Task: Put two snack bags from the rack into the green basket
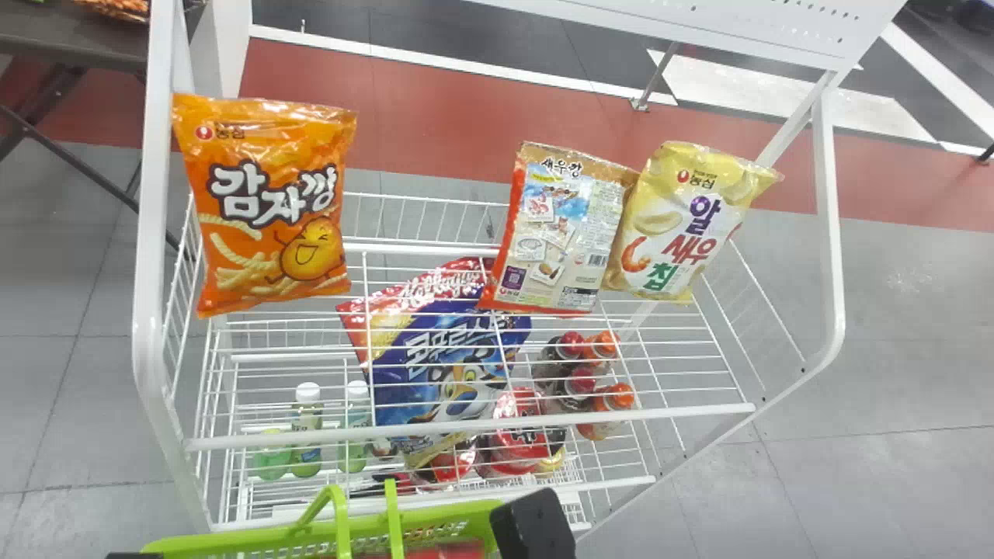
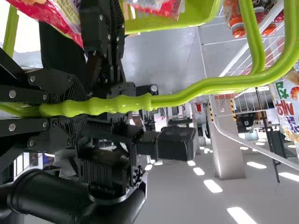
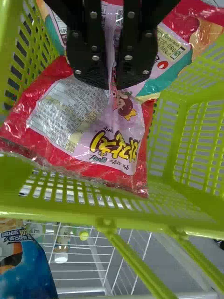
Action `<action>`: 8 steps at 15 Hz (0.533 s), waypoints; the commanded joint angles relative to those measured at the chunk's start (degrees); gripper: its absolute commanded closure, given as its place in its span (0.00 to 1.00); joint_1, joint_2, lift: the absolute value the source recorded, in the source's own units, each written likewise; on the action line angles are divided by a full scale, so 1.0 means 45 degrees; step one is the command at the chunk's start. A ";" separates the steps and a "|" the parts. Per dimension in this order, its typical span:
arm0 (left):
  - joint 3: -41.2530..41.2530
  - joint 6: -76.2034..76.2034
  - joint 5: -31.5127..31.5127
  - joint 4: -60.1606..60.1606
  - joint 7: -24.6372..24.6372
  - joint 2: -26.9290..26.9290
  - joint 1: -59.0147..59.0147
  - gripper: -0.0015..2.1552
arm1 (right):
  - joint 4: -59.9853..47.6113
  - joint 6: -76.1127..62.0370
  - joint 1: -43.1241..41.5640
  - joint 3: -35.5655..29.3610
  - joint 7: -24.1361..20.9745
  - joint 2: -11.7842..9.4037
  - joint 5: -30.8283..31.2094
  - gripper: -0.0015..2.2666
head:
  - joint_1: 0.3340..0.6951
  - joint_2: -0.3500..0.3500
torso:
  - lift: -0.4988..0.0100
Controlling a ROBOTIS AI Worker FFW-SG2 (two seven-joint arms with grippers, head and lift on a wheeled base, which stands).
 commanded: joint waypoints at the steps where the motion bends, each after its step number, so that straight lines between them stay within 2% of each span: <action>1: -0.0044 0.0015 -0.0017 -0.0008 0.0074 -0.0033 -0.0020 0.63 | -0.0201 0.0300 -0.0103 -0.0034 0.0006 -0.0001 0.0098 0.01 | 1.00 0.00 | 0.97; 4: -0.0083 0.0015 -0.0017 -0.0047 0.0074 -0.0033 -0.0001 0.63 | -0.0865 0.0300 -0.0064 -0.0796 0.0006 -0.0001 0.0001 0.02 | 1.00 0.00 | 0.97; 7: -0.0103 0.0015 -0.0017 -0.0047 0.0094 -0.0033 -0.0001 0.63 | -0.1451 0.0300 0.0796 -0.1948 0.0885 -0.0001 -0.0078 0.03 | 1.00 0.00 | 0.97; 8: -0.0103 0.0015 -0.0017 -0.0047 0.0094 -0.0033 -0.0001 0.63 | -0.1431 -0.1992 0.1167 -0.2339 0.1256 0.0019 -0.0058 0.03 | 1.00 0.00 | 0.97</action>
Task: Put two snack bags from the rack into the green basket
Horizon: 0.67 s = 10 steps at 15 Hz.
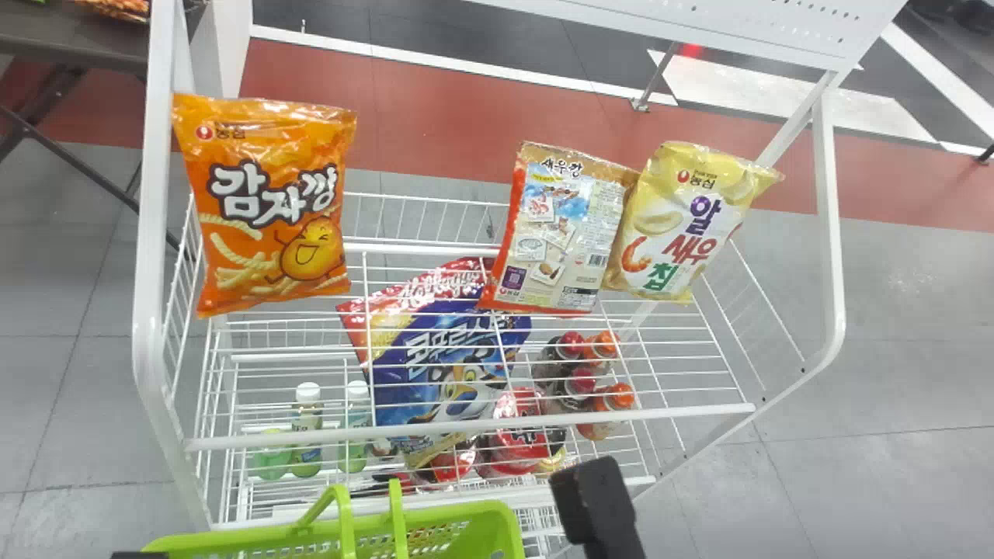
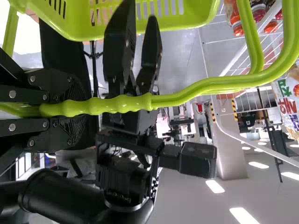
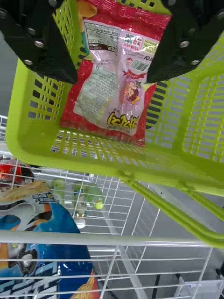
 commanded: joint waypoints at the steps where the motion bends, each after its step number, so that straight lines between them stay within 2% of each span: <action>1: -0.0010 0.0015 0.0000 -0.0001 -0.0021 -0.0033 0.0020 0.63 | 0.0042 -0.3827 0.0708 -0.0851 0.0381 0.0018 0.0120 0.03 | 1.00 0.00 | 0.97; 4: 0.0010 0.0015 -0.0019 0.0019 -0.0040 -0.0033 0.0098 0.63 | 0.1389 -0.9725 0.0336 -0.1535 0.0694 0.0116 0.0237 0.04 | 1.00 0.00 | 0.97; 6: 0.0029 0.0015 -0.0019 0.0019 -0.0040 -0.0033 0.0118 0.63 | 0.2542 -1.2264 -0.0523 -0.1711 0.0850 0.0213 0.0608 0.04 | 1.00 0.00 | 0.97; 8: 0.0049 0.0015 -0.0039 0.0019 -0.0040 -0.0033 0.0020 0.63 | 0.3518 -1.3710 -0.1499 -0.2003 0.0928 0.0311 0.0804 0.04 | 1.00 0.00 | 0.97; 10: 0.0029 0.0015 -0.0039 0.0019 -0.0040 -0.0033 -0.0156 0.63 | 0.4241 -1.3593 -0.2730 -0.2316 0.0908 0.0428 0.1214 0.04 | 1.00 0.00 | 0.97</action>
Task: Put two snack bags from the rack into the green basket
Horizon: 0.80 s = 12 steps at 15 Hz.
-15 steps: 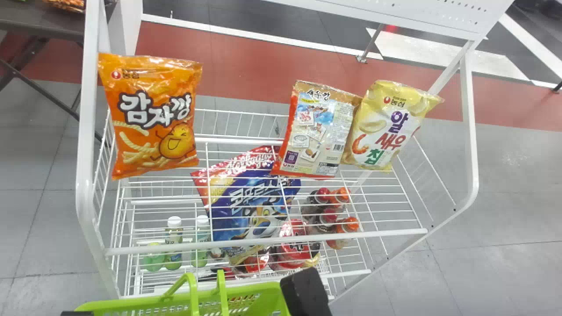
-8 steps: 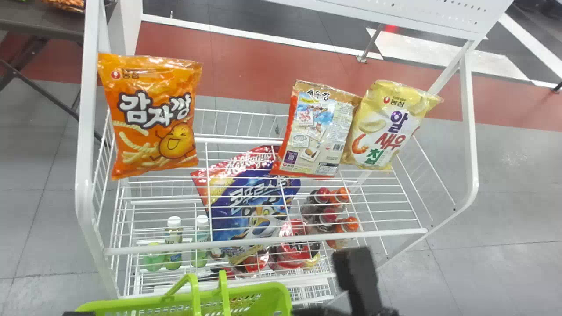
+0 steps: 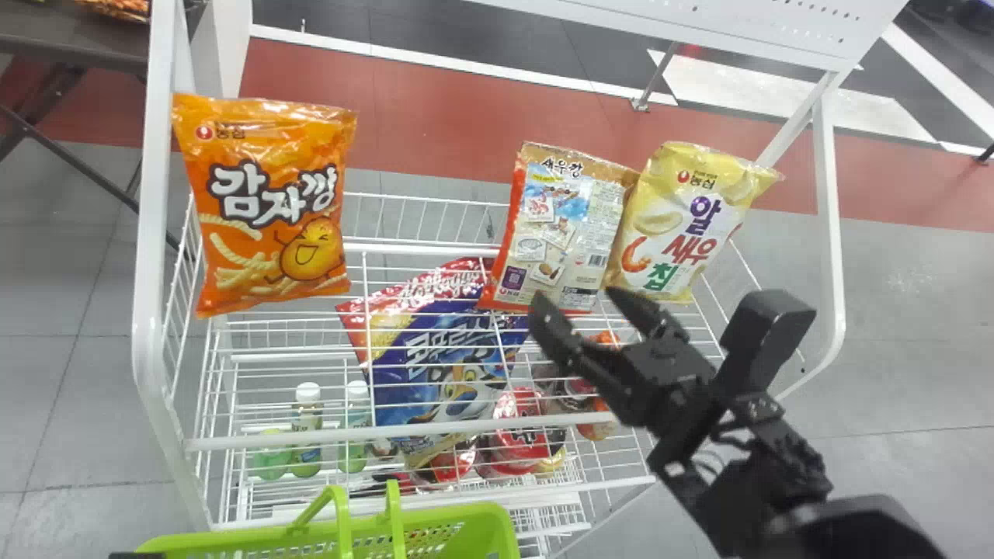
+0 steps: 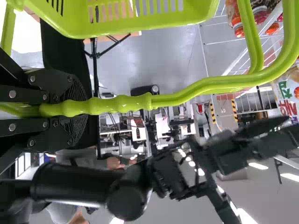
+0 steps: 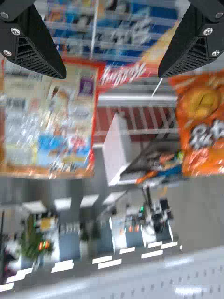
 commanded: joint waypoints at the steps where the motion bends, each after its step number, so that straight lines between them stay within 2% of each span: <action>1: -0.0037 0.0015 -0.0006 -0.0001 0.0000 -0.0033 -0.0335 0.63 | 0.0573 0.0296 -0.1204 -0.0341 -0.0013 0.0191 0.0463 0.04 | 1.00 0.00 | 0.97; 5: 0.0002 0.0015 0.0014 0.0058 0.0020 -0.0020 -0.0452 0.63 | 0.2155 0.1194 -0.3040 -0.0341 -0.0071 0.0698 0.1635 0.04 | 1.00 0.00 | 0.97; 12: 0.0217 0.0015 0.0033 0.0155 0.0000 0.0039 -0.0569 0.63 | 0.5261 0.0530 -0.5091 0.0050 0.0007 0.0679 0.2592 0.04 | 1.00 0.00 | 0.97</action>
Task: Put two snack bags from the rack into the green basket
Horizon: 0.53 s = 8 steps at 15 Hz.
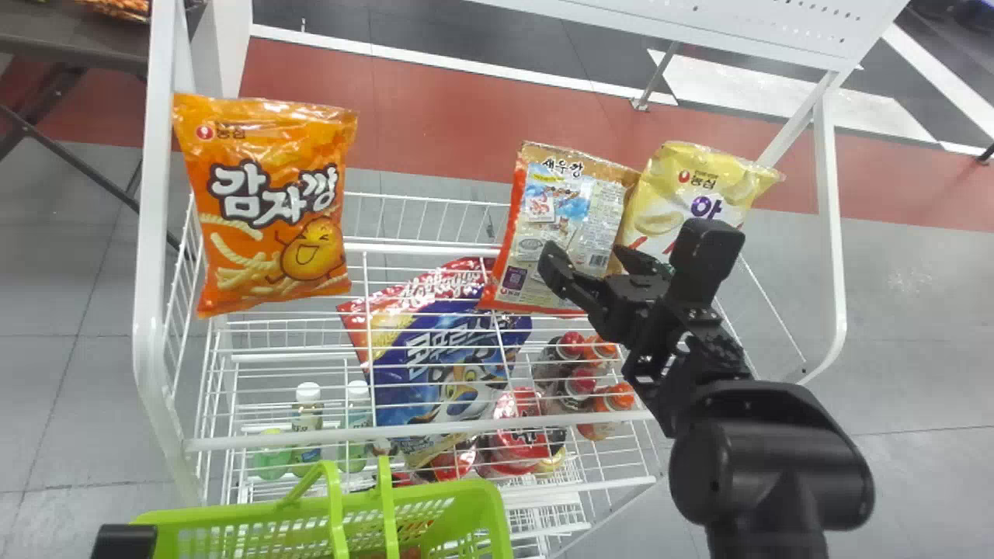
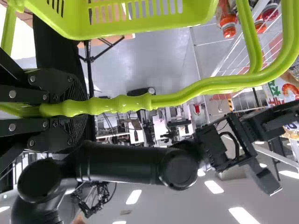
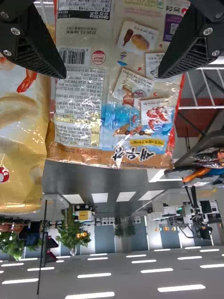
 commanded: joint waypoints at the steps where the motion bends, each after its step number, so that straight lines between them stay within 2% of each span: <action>1: 0.0023 0.0015 0.0001 0.0072 0.0000 0.0014 -0.0119 0.63 | 0.0607 -0.0092 -0.0559 0.0051 0.0140 -0.0017 0.0078 0.04 | 1.00 0.00 | 0.97; 3: 0.0043 0.0015 0.0021 0.0170 0.0000 0.0014 -0.0236 0.63 | 0.0900 -0.0014 -0.0911 0.0090 0.0218 -0.0017 0.0137 0.05 | 1.00 0.00 | 0.97; 5: 0.0180 0.0015 0.0079 0.0170 0.0000 0.0033 -0.0275 0.63 | 0.0939 0.0845 -0.1184 0.0481 0.0140 0.0003 0.0488 0.16 | 1.00 0.00 | 0.97; 6: 0.0219 0.0015 0.0079 0.0170 0.0000 0.0033 -0.0295 0.63 | 0.0939 0.0923 -0.1263 0.0676 0.0140 0.0003 0.0683 0.18 | 1.00 0.00 | 0.97; 7: 0.0238 0.0015 0.0118 0.0170 0.0000 0.0033 -0.0295 0.63 | 0.0939 0.1040 -0.1321 0.0813 0.0159 0.0003 0.0742 0.24 | 1.00 0.00 | 0.97; 8: 0.0238 0.0015 0.0138 0.0170 0.0000 0.0033 -0.0295 0.63 | 0.0958 0.1431 -0.1458 0.0910 0.0159 -0.0017 0.0801 0.37 | 1.00 0.00 | 0.97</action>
